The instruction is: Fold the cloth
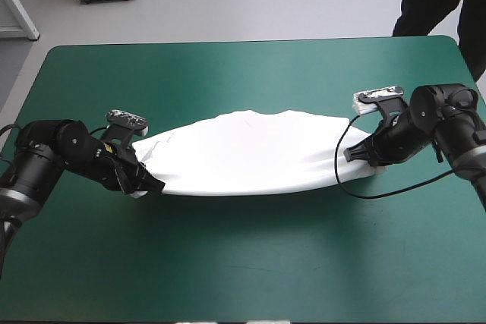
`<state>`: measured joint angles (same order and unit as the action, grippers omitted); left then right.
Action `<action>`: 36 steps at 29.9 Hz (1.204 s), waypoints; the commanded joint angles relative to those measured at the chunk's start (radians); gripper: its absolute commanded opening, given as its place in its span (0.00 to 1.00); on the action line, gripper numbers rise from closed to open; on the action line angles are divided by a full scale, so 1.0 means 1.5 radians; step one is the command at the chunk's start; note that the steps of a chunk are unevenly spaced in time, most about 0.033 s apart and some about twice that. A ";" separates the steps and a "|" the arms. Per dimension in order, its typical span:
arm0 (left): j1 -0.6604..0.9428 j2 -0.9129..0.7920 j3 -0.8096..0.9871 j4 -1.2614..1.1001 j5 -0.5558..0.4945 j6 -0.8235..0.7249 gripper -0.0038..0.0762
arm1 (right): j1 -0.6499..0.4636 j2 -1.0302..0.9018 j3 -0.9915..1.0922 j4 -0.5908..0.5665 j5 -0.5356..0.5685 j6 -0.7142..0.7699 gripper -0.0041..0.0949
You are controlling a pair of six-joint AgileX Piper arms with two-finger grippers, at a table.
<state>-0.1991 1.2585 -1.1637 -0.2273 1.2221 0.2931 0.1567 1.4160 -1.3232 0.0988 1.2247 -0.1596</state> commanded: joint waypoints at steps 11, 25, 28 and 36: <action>-0.005 -0.043 -0.052 -0.004 -0.003 -0.017 0.08 | -0.002 -0.055 -0.029 -0.010 -0.005 0.020 0.02; -0.005 0.049 -0.054 0.026 -0.108 -0.034 0.08 | -0.002 0.067 -0.069 -0.012 -0.099 0.028 0.02; -0.005 0.073 -0.054 0.025 -0.141 -0.034 0.08 | -0.002 0.103 -0.127 -0.012 -0.100 0.028 0.02; -0.005 0.122 -0.055 0.042 -0.236 -0.031 0.08 | -0.002 0.209 -0.288 -0.011 -0.091 0.028 0.02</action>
<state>-0.1991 1.4516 -1.2124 -0.1726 0.9536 0.2474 0.1567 1.7250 -1.6671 0.0850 1.1143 -0.1174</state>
